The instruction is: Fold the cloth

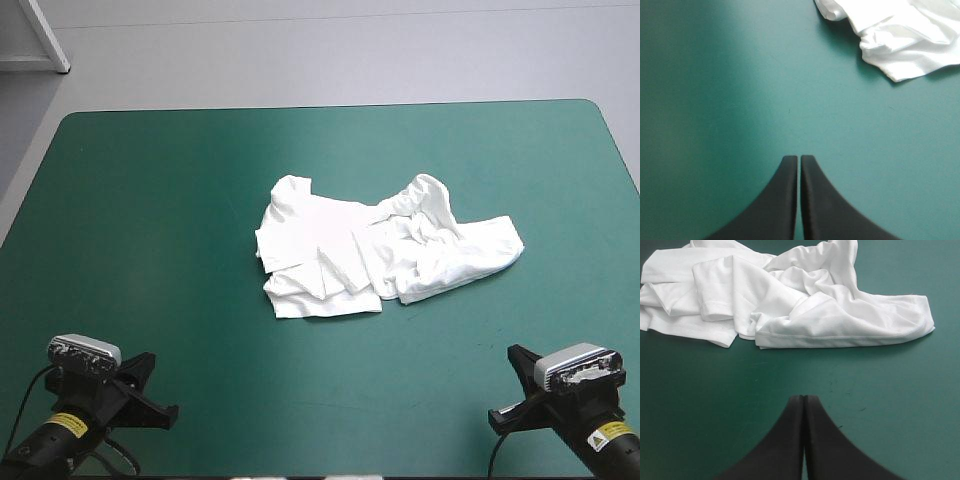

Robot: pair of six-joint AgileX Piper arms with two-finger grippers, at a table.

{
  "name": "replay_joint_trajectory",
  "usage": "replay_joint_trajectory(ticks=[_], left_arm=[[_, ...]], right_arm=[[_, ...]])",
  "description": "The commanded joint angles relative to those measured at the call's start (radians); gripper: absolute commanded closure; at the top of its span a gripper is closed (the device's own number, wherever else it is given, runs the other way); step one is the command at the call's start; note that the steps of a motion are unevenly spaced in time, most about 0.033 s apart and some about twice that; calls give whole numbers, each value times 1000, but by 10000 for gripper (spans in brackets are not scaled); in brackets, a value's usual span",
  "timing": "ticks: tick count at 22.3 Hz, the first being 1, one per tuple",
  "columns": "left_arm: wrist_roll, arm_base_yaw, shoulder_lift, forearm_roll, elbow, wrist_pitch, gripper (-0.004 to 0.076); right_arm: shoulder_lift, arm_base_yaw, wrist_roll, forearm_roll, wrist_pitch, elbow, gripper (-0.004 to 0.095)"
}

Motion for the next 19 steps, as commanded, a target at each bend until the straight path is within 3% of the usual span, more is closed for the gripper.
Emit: replay_joint_trajectory(ticks=[1,15,19], left_arm=[[-7,-1,8,-20,-23,-62,705],[-7,-1,8,-49,-27,-67,704],[16,-1,14,-114,-47,-24,699]], right_arm=[[10,4,-3,14,-73,-29,926],[10,4,-3,14,-73,-29,926],[10,4,-3,14,-73,-29,926]])
